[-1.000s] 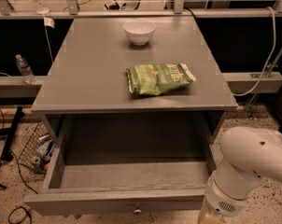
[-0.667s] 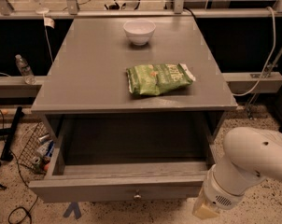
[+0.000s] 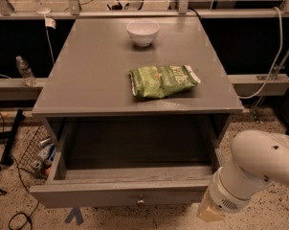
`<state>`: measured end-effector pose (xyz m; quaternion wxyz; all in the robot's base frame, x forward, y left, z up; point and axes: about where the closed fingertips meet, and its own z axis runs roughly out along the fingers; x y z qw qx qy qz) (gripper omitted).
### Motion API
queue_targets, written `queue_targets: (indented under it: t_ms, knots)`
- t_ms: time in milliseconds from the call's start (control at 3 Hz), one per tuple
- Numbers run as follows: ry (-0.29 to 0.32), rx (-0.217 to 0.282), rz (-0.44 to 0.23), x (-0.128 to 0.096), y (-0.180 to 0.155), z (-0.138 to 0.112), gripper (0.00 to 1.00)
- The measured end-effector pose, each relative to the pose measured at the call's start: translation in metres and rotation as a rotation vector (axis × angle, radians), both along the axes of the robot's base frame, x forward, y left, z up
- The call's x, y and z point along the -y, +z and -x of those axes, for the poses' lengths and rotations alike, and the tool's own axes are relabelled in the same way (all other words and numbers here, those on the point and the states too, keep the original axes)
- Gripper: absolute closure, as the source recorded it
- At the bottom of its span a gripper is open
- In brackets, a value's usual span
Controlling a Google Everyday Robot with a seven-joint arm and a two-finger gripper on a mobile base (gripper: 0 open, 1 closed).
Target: Close top drawer
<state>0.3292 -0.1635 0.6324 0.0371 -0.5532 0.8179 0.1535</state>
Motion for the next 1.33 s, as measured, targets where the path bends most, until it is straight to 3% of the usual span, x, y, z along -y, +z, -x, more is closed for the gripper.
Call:
queue_targets:
  t_ms: [333, 667, 1000, 1333]
  knots:
    - [0.053, 0.120, -0.041, -0.014, 0.003, -0.039, 1.00]
    - [0.062, 0.136, -0.049, -0.017, 0.001, -0.047, 1.00]
    - [0.109, 0.218, -0.077, -0.039, -0.013, -0.098, 1.00]
    - [0.116, 0.236, -0.079, -0.042, -0.012, -0.106, 1.00]
